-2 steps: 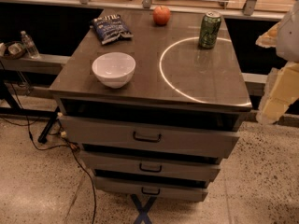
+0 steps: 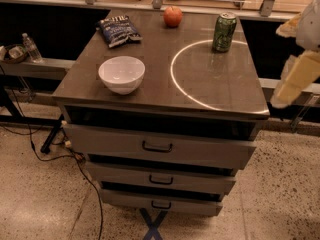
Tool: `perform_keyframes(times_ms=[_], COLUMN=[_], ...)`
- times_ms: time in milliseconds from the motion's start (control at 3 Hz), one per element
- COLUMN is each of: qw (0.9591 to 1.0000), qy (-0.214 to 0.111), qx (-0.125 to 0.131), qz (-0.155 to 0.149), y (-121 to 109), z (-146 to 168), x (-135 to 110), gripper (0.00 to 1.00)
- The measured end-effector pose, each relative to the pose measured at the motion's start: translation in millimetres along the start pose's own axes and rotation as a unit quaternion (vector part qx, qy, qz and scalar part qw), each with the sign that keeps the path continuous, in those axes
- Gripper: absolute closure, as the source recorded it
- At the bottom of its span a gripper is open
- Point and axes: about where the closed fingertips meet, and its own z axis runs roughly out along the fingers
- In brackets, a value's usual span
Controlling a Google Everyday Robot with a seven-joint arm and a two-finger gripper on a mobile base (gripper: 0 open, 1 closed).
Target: Move green can near white bowl
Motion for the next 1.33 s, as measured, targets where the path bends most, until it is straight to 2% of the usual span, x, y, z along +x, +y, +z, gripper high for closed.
perform_keyframes(times_ms=[333, 667, 1000, 1333], qw=[0.9986, 0.9957, 0.9947, 0.9921], qy=[-0.044, -0.079, -0.086, -0.105], qx=[0.026, 0.037, 0.036, 0.031], qz=[0.014, 0.031, 0.042, 0.061], y=[-76.1, -137.2, -158.6, -158.2], z=[37.5, 84.7, 112.6, 117.8], x=[12.4, 17.8, 27.0, 25.8], gripper=[0.0, 0.0, 0.0, 0.0])
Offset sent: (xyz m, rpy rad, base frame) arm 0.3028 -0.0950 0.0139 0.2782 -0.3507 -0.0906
